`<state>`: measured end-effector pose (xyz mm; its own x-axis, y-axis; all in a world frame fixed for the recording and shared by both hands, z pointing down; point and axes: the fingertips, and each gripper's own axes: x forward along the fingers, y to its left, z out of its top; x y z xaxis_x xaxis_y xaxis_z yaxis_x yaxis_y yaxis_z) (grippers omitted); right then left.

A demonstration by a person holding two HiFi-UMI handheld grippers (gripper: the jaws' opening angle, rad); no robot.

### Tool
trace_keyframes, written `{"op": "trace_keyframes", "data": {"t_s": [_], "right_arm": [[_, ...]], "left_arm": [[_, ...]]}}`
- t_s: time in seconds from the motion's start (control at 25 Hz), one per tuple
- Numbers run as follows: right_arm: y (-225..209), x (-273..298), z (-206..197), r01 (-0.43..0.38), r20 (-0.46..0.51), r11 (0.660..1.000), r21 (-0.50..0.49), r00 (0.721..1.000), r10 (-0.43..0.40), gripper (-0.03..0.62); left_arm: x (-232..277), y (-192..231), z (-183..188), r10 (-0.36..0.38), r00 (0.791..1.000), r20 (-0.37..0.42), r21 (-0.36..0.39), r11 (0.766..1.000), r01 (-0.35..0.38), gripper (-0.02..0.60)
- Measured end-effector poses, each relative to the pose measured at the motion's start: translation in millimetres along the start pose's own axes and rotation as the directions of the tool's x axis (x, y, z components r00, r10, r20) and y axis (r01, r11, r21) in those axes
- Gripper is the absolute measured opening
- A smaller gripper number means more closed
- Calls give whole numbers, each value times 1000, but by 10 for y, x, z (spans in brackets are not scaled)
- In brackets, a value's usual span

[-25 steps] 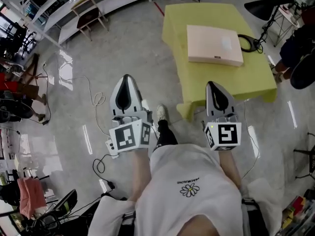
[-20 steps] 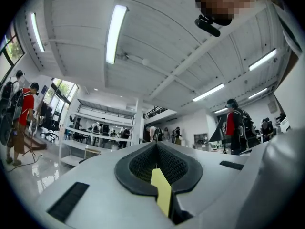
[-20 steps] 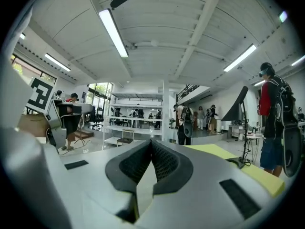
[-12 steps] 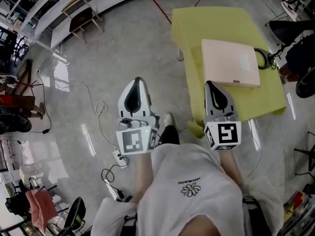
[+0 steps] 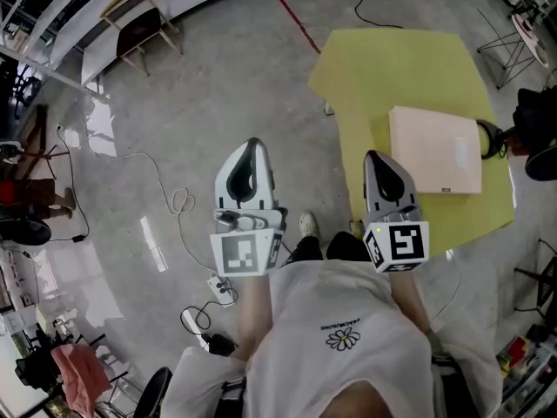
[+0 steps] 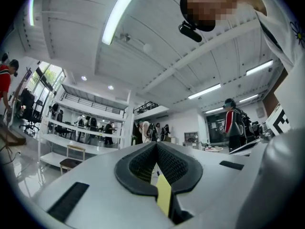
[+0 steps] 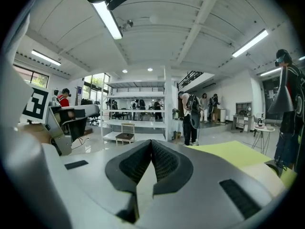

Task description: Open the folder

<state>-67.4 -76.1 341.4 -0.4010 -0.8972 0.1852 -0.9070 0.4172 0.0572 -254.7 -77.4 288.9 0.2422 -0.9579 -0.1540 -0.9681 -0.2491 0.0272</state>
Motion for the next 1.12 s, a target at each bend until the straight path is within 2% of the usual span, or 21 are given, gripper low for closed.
{"op": "trace_keyframes", "data": {"t_s": [0.16,0.28,0.56,0.72,0.92,1.0,1.12], "right_arm": [[16,223,-33,-7,-21,1000,-7,1000,7,13],[-130,296,-24,5,-8,1000,-3,1000,-5,12],[-372,428,161,43,53,999,20,998,-44,14],[-482,369,176,68,67,997,39,995,-70,12],[-902,224,14,166,89,980,112,980,-176,12],[-1101,88,-148,228,85,963,145,967,-242,13],[-1337,-89,-288,308,62,927,215,943,-327,12]], "left_arm": [[192,213,-235,12,999,-36,-33,999,-14,14],[312,161,-298,-4,999,-38,4,1000,5,14],[653,-64,-80,-90,996,10,80,993,89,14],[771,-350,15,-153,988,9,50,987,152,14],[1020,-914,20,-295,955,24,97,952,291,14],[1108,-1144,-67,-360,932,44,115,928,353,14],[1323,-1421,-182,-456,889,32,93,887,452,14]]}}
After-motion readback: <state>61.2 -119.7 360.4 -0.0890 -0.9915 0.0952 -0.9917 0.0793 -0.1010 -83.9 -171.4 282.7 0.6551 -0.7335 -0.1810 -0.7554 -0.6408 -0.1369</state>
